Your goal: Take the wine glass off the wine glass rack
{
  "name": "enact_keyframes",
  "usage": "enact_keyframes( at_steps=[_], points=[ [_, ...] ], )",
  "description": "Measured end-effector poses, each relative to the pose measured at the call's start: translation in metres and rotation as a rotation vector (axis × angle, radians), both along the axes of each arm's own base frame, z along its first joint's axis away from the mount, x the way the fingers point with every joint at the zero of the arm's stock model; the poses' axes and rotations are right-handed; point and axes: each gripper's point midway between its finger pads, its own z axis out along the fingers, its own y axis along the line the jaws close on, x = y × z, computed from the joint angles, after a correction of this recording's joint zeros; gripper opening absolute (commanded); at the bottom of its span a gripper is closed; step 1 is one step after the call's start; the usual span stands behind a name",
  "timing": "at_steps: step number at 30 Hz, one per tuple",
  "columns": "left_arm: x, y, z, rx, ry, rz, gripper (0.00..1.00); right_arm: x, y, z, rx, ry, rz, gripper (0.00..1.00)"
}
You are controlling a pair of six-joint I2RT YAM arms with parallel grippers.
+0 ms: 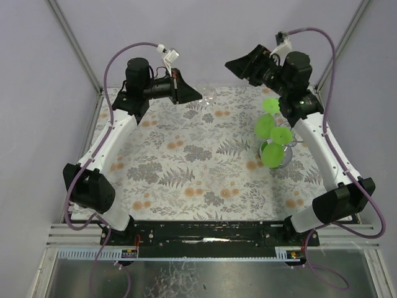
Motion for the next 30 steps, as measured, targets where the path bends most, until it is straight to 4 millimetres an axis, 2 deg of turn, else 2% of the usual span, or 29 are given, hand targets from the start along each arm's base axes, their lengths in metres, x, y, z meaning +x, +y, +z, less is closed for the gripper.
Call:
enact_keyframes(
  at_steps=[4,6,8,10,13,15,18,20,24,30],
  points=[
    [0.003,0.005,-0.019,0.208,-0.294,0.052,0.00,0.002,-0.023,0.024,-0.063,-0.005,-0.051,0.85],
    [-0.001,0.005,-0.031,0.313,-0.432,0.052,0.00,0.000,-0.023,0.032,-0.084,-0.004,-0.041,0.94],
    [-0.009,0.002,-0.046,0.416,-0.571,0.035,0.00,-0.001,-0.019,0.029,-0.102,0.012,-0.014,0.98],
    [-0.022,0.000,-0.065,0.515,-0.708,0.003,0.00,0.000,-0.015,0.015,-0.119,0.056,0.014,0.99],
    [-0.037,0.000,-0.098,0.646,-0.869,-0.059,0.00,0.006,-0.008,-0.019,-0.145,0.156,0.052,0.99],
    [-0.041,0.005,-0.122,0.738,-0.959,-0.101,0.00,0.009,-0.004,-0.045,-0.163,0.228,0.070,0.99],
    [-0.039,0.013,-0.147,0.850,-1.048,-0.147,0.00,0.012,0.004,-0.079,-0.203,0.320,0.093,0.99],
    [-0.035,0.017,-0.154,0.910,-1.105,-0.164,0.00,0.011,0.010,-0.097,-0.232,0.366,0.113,0.99],
    [-0.030,0.016,-0.155,0.969,-1.230,-0.180,0.00,0.003,0.022,-0.120,-0.276,0.423,0.146,0.99],
    [-0.036,0.012,-0.159,1.008,-1.357,-0.232,0.00,-0.004,0.031,-0.125,-0.315,0.422,0.157,0.99]
  ],
)
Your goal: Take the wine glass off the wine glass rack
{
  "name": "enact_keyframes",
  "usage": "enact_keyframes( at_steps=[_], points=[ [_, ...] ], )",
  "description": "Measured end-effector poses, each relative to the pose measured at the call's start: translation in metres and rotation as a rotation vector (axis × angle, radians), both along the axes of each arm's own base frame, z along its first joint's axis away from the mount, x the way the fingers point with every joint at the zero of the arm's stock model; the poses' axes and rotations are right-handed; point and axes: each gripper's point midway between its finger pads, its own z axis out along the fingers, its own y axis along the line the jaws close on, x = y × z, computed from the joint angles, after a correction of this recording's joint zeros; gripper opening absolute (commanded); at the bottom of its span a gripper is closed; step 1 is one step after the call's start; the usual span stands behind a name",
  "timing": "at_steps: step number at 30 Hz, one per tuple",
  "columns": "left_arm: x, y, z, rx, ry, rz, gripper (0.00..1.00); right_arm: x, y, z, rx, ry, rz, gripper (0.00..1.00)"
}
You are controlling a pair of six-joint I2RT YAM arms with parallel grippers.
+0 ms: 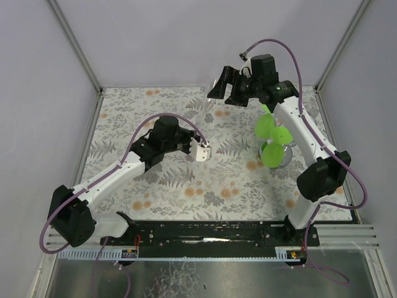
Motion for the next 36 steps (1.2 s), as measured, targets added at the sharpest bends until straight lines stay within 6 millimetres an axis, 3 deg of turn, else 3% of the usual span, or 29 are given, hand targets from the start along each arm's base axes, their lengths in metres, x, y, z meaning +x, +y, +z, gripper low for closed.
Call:
enact_keyframes(
  at_steps=[6,13,17,22,27,28,29,31,32,36],
  points=[
    [-0.005,-0.004,-0.001,0.031,-0.041,-0.038,0.00,0.003,0.001,0.000,-0.018,-0.016,-0.017,0.99],
    [-0.015,-0.008,0.004,0.040,-0.082,-0.080,0.00,0.020,0.003,-0.008,-0.039,-0.014,-0.043,0.99],
    [-0.022,-0.009,0.010,0.036,-0.101,-0.098,0.00,0.025,0.002,-0.015,-0.056,-0.006,-0.055,0.81],
    [-0.026,-0.010,0.008,0.037,-0.101,-0.106,0.00,0.025,0.002,-0.009,-0.052,-0.009,-0.059,0.48],
    [-0.025,-0.010,0.007,0.038,-0.092,-0.097,0.03,0.025,0.003,-0.009,-0.047,-0.003,-0.063,0.40],
    [-0.025,-0.010,0.006,0.038,-0.090,-0.094,0.13,0.025,0.003,-0.009,-0.050,-0.003,-0.066,0.39],
    [-0.023,-0.010,0.005,0.037,-0.087,-0.086,0.34,0.025,0.002,-0.010,-0.054,-0.002,-0.069,0.38],
    [-0.021,-0.009,0.003,0.033,-0.077,-0.065,0.89,0.026,-0.001,-0.011,-0.069,-0.002,-0.084,0.35],
    [-0.018,-0.008,0.003,0.029,-0.070,-0.044,0.99,0.027,-0.005,-0.014,-0.090,-0.004,-0.096,0.34],
    [0.004,-0.006,0.004,-0.040,0.035,0.104,1.00,0.033,-0.019,-0.014,-0.170,-0.037,-0.147,0.34]
  ],
)
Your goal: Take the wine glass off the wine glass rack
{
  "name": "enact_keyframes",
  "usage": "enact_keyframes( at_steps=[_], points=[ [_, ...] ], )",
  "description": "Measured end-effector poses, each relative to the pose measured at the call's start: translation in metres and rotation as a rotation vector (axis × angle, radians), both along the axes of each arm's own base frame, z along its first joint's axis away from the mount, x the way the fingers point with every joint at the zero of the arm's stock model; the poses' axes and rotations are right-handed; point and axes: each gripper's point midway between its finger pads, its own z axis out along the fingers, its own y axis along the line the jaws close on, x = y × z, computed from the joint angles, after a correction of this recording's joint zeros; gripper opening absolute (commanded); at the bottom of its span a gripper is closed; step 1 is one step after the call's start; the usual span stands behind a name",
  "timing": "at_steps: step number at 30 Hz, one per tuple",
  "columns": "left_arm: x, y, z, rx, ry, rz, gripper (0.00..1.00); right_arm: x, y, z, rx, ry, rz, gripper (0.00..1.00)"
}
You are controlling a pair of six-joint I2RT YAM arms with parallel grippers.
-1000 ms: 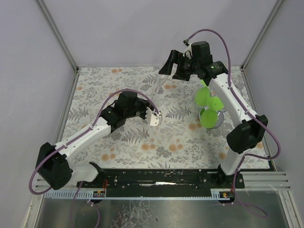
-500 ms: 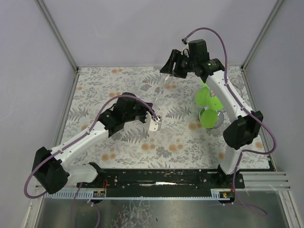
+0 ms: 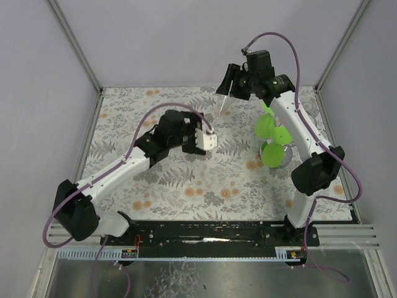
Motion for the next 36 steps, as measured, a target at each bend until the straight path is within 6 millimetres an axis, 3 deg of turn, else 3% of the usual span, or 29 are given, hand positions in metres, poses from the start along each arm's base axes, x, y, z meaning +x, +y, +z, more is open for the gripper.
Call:
enact_keyframes(
  at_steps=[3,6,9,13,17,20,25,28,36],
  points=[
    [0.030,0.007,0.019,-0.150,0.123,0.161,1.00,0.007,-0.009,0.009,-0.069,-0.067,-0.036,0.36],
    [0.064,0.027,0.047,-0.345,0.233,0.334,1.00,0.007,-0.012,0.021,-0.143,-0.148,-0.054,0.36],
    [0.089,0.054,0.072,-0.543,0.337,0.473,1.00,0.002,-0.003,0.034,-0.203,-0.243,-0.054,0.36],
    [0.106,0.081,0.079,-0.734,0.506,0.595,1.00,-0.009,0.017,0.037,-0.267,-0.368,-0.046,0.37],
    [0.103,0.087,0.065,-0.841,0.704,0.658,1.00,-0.012,0.038,0.013,-0.347,-0.467,-0.055,0.36],
    [0.096,0.083,0.058,-0.886,0.826,0.677,1.00,-0.011,0.052,-0.018,-0.439,-0.514,-0.062,0.36],
    [0.087,0.078,0.062,-0.923,0.900,0.667,1.00,-0.005,0.080,-0.061,-0.540,-0.568,-0.096,0.34],
    [0.084,0.085,0.062,-0.943,0.912,0.685,1.00,0.001,0.083,-0.066,-0.559,-0.603,-0.142,0.34],
    [0.070,0.083,0.065,-0.959,0.955,0.674,1.00,0.014,0.084,-0.054,-0.486,-0.688,-0.273,0.31]
  ],
)
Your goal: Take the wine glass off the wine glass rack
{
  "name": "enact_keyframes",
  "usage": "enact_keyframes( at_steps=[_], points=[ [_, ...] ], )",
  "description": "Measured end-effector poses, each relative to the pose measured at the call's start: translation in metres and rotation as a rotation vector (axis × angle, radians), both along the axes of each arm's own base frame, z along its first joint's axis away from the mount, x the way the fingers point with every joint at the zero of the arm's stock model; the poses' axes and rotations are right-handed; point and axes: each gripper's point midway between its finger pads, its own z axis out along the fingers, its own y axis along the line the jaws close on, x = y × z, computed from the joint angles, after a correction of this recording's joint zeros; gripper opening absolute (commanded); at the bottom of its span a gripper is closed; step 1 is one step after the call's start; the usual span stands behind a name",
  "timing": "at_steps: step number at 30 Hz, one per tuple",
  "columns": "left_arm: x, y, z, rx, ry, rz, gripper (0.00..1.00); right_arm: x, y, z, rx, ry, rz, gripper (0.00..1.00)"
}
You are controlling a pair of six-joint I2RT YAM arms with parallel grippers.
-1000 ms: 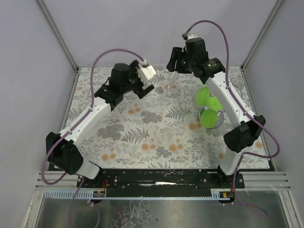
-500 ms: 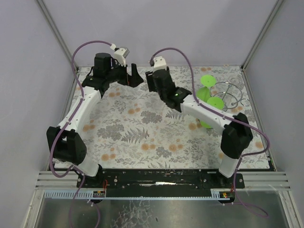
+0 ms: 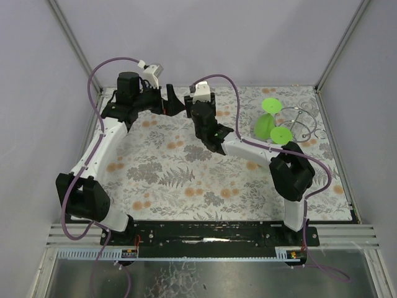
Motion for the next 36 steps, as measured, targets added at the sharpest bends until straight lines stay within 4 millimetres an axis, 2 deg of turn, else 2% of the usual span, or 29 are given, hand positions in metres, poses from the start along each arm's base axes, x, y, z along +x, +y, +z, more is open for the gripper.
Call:
enact_keyframes(
  at_steps=[3,7,13,22,25,29,31,36],
  points=[
    [-0.002,-0.002,0.001,-0.017,0.012,-0.004,1.00,0.003,0.004,-0.004,0.021,-0.020,-0.003,0.31],
    [-0.004,-0.004,0.002,-0.037,0.033,0.000,1.00,0.002,0.003,-0.028,0.006,-0.006,-0.008,0.31],
    [-0.001,0.001,0.002,-0.046,0.048,0.031,1.00,-0.006,-0.012,-0.065,-0.040,0.044,-0.041,0.31],
    [0.007,0.013,0.000,-0.034,0.047,0.088,1.00,-0.003,-0.026,-0.065,0.024,0.034,-0.087,0.34],
    [0.007,0.014,0.000,-0.032,0.046,0.092,1.00,-0.005,-0.028,-0.065,0.041,0.034,-0.094,0.41],
    [0.008,0.014,0.000,-0.031,0.046,0.093,1.00,-0.006,-0.031,-0.064,0.055,0.033,-0.109,0.63],
    [0.008,0.014,0.000,-0.031,0.045,0.092,1.00,-0.006,-0.033,-0.065,0.061,0.033,-0.117,0.70],
    [0.008,0.016,0.000,-0.031,0.046,0.095,1.00,-0.007,-0.035,-0.067,0.059,0.037,-0.121,0.78]
  ],
)
